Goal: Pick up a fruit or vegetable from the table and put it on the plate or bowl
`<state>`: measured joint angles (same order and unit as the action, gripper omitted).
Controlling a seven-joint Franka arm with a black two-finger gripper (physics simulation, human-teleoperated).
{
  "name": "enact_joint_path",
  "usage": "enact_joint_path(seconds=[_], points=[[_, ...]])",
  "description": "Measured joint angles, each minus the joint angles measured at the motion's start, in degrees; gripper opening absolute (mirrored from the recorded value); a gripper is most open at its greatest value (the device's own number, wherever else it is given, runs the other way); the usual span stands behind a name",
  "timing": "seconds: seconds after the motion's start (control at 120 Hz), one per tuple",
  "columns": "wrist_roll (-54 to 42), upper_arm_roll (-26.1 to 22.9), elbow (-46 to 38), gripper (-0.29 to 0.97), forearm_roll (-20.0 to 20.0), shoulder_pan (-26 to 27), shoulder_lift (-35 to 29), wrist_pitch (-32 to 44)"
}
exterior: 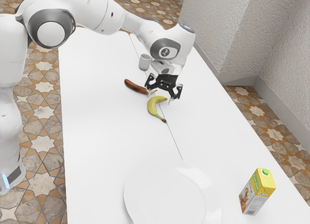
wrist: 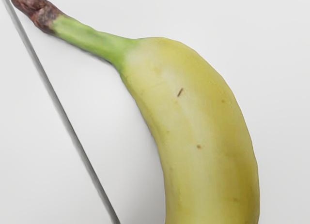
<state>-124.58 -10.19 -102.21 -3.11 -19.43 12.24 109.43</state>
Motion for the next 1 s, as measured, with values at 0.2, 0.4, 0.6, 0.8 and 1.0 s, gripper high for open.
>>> enact_joint_path(seconds=[0.2, 0.4, 0.6, 0.8, 1.0], points=[[-0.75, 0.0, -0.79, 0.68, 0.06, -0.02, -0.11, 0.57], [-1.29, 0.08, -1.35, 0.68, 0.11, -0.63, -0.25, 1.08], [-1.68, 0.09, -1.93, 0.68, 0.14, -0.71, -0.25, 1.36], [-1.96, 0.09, -2.34, 0.68, 0.25, -0.79, -0.17, 1.76], [-2.16, 0.09, -2.59, 0.68, 0.31, -0.86, -0.1, 2.09]])
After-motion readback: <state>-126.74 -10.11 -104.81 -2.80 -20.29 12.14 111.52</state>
